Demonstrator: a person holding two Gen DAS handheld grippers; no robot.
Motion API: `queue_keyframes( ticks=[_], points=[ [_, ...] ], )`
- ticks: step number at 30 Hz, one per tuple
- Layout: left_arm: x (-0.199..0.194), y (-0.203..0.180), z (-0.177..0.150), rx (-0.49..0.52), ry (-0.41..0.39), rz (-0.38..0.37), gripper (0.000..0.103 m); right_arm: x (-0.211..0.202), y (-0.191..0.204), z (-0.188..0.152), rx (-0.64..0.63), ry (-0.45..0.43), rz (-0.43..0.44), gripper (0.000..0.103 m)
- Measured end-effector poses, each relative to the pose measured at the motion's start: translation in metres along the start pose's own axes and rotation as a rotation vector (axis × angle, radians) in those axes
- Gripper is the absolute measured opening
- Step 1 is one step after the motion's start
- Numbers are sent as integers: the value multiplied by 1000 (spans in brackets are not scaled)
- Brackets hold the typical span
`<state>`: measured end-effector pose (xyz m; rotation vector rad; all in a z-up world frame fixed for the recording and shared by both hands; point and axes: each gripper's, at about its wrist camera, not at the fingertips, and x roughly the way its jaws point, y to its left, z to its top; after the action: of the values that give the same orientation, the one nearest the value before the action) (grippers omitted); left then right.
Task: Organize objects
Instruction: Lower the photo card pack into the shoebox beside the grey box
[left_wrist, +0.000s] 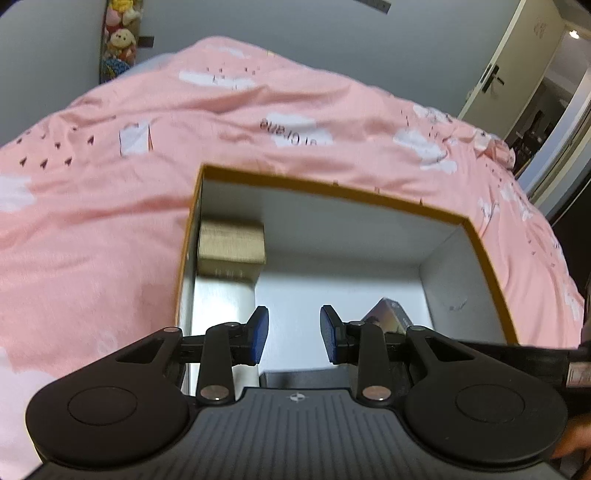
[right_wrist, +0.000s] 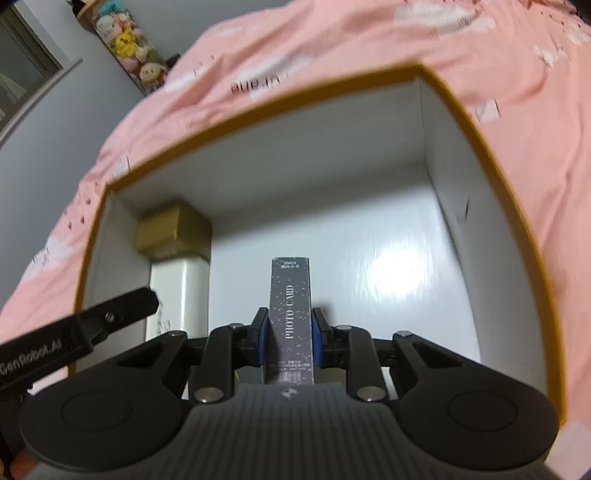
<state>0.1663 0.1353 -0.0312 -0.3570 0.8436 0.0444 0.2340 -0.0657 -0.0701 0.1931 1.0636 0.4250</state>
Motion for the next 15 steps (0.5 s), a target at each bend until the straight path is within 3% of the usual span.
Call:
queue_keyframes(
  ticks=[7,15],
  points=[
    [1,2,14,-25,-40,8,35,-1,3,34,28,-60,63,24],
    [9,12,17,-50,-42,1,35,32,8,51,93,-21,110,24]
  ],
)
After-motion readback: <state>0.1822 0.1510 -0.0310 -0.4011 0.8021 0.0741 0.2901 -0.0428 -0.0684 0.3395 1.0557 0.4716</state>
